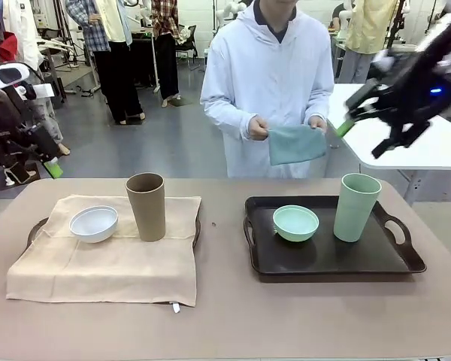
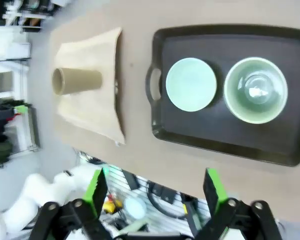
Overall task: Set up a tray with a mat and arrange the tableware.
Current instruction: Pick up the Picnic Bowl and Reusable plastic cup from the Handle tray in front of the human's position and hold them in the air.
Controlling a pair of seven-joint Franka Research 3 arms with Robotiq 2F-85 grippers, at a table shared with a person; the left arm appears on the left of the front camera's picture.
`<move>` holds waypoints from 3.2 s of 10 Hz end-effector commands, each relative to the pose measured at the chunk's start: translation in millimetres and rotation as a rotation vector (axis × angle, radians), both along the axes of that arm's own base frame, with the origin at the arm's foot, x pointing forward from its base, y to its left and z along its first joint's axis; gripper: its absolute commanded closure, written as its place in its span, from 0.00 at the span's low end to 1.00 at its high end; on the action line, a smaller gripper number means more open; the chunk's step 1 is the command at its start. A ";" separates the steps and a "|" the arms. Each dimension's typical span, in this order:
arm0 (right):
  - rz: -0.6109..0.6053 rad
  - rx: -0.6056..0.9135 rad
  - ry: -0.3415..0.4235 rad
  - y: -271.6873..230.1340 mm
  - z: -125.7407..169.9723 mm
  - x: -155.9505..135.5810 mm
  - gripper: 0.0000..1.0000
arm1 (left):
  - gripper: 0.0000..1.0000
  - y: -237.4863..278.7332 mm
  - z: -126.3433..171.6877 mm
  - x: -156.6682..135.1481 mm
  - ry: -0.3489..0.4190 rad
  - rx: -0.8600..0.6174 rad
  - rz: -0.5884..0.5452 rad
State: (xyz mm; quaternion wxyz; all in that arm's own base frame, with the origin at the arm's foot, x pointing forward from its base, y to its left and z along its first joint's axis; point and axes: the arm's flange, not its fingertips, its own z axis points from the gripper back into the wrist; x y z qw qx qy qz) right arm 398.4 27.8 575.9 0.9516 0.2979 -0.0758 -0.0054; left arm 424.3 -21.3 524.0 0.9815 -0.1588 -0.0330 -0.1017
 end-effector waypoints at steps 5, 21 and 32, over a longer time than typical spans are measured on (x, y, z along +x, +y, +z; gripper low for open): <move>0.006 0.304 -0.016 -119.1 -75.7 -56.0 0.00 | 0.12 121.0 16.8 16.7 0.094 -0.518 0.081; -0.109 0.434 -0.119 -201.8 -97.2 -103.1 0.00 | 0.12 183.7 -8.2 -40.8 0.067 -0.694 0.285; -0.109 0.434 -0.119 -201.8 -97.2 -103.1 0.00 | 0.12 183.7 -8.2 -40.8 0.067 -0.694 0.285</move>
